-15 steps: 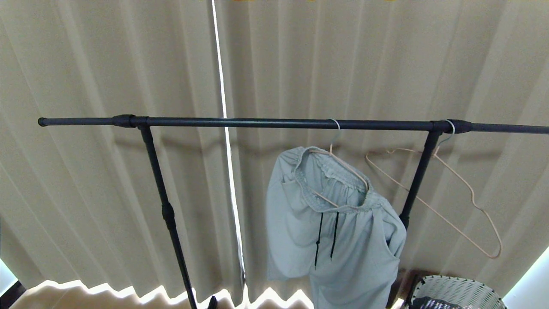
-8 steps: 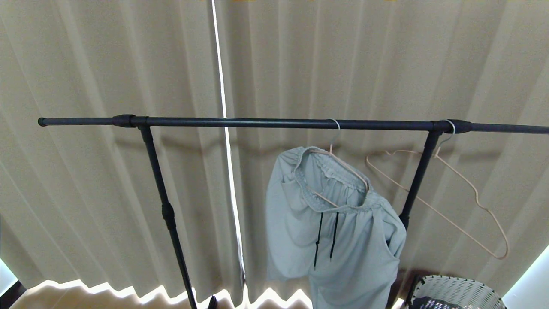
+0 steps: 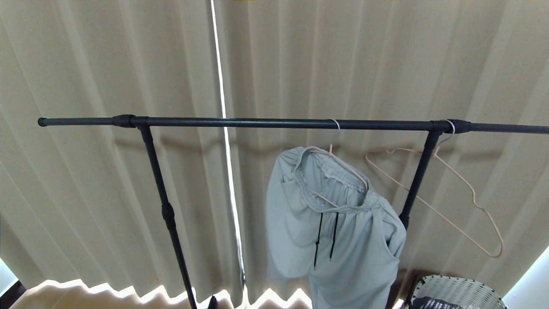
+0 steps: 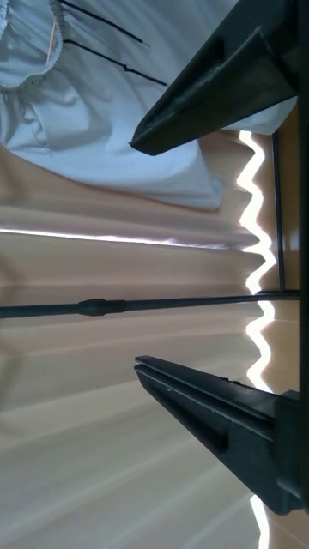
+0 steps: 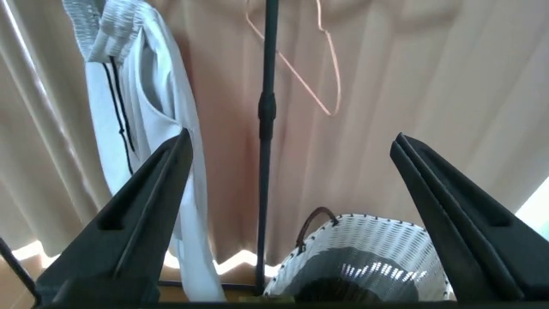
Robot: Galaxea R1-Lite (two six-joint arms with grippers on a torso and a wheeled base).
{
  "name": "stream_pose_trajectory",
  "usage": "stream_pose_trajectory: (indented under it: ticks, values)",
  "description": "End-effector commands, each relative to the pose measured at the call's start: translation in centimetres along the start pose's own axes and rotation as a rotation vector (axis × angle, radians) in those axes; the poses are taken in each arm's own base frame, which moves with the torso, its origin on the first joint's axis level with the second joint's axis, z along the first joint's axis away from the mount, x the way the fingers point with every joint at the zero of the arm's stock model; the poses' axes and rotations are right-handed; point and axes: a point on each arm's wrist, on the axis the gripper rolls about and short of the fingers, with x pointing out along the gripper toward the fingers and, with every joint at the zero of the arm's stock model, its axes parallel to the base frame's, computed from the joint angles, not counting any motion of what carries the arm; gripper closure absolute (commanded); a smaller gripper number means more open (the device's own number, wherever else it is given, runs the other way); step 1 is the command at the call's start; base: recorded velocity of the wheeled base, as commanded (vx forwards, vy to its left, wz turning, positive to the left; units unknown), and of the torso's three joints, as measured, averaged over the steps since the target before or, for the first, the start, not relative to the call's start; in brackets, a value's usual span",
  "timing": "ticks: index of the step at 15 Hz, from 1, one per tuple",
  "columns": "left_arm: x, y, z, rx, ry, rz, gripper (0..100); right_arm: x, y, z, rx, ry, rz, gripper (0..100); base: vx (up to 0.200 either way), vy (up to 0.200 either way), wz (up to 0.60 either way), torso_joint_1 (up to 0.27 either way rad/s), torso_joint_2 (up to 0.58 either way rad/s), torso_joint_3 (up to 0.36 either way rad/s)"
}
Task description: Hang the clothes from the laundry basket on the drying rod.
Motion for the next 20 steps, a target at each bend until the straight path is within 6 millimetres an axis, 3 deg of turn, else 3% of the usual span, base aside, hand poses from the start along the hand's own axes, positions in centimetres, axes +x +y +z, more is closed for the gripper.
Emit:
stream_pose_trajectory:
  ticks: [1,8,20]
  values:
    - [-0.01,0.0,-0.01,-0.001,-0.002,0.0,0,0.0,0.0,-0.01,0.002,0.0,0.001,0,-0.2,0.0,0.0,0.002,0.0,0.002]
    - [-0.01,0.0,-0.01,-0.002,-0.002,0.002,0,0.0,0.0,-0.03,-0.001,0.001,0.002,0,-0.2,0.0,0.0,0.004,0.0,0.001]
    - [-0.01,0.01,-0.01,-0.004,-0.002,0.005,0,0.0,0.0,-0.01,0.002,0.0,0.002,0,0.0,0.0,0.0,0.0,0.0,0.0]
